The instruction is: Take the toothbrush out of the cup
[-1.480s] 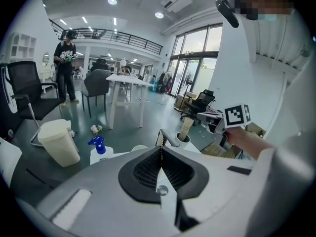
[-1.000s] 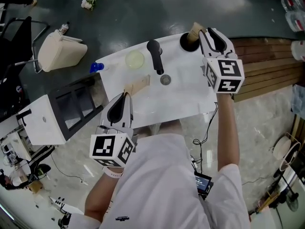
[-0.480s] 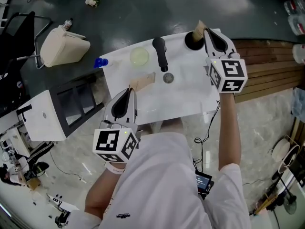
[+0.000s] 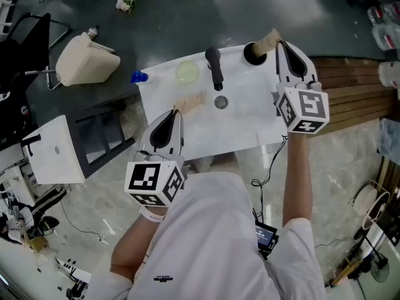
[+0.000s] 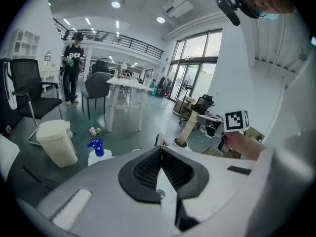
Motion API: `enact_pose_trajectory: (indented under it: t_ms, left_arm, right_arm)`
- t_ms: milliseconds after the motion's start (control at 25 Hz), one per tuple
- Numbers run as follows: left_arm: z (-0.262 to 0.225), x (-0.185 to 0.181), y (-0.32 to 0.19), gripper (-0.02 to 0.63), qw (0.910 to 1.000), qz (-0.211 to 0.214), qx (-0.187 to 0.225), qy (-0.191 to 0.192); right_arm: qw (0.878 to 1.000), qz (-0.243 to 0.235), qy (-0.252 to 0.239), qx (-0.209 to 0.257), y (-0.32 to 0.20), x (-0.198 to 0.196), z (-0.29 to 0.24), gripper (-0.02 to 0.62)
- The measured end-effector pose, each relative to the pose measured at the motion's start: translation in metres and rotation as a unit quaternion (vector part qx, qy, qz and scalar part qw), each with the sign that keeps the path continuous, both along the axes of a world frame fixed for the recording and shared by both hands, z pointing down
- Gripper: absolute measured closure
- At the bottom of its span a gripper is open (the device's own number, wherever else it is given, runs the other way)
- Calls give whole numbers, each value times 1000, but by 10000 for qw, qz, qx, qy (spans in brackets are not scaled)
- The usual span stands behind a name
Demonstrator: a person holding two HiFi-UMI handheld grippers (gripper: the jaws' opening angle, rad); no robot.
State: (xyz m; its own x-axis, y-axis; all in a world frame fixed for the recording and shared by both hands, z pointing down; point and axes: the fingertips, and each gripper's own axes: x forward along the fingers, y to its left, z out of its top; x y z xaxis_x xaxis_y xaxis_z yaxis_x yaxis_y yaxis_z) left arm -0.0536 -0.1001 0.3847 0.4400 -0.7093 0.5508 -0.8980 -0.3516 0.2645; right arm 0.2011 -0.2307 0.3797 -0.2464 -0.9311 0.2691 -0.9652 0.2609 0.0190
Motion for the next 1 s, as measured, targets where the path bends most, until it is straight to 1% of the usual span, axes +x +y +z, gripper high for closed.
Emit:
enact_pose_trajectory:
  t_ms: [320, 440, 680, 880, 1000]
  left_arm:
    - [-19, -8, 10, 600, 9996, 3, 244, 147]
    - [-24, -12, 17, 600, 9994, 5, 288, 197]
    - [-32, -20, 24, 600, 9986, 66, 430, 287]
    - [-37, -31, 33, 600, 9982, 129, 523, 251]
    - [-38, -36, 38, 600, 9979, 178, 574, 236]
  right_arm:
    - [9996, 35, -13, 275, 31, -11, -52, 589]
    - [9997, 34, -75, 242, 51, -22, -66, 589]
    - [9996, -43, -48, 284, 89, -46, -85, 589]
    - [9997, 19, -191, 146, 121, -61, -90, 589]
    - [9996, 18, -259, 147, 138, -68, -94, 589]
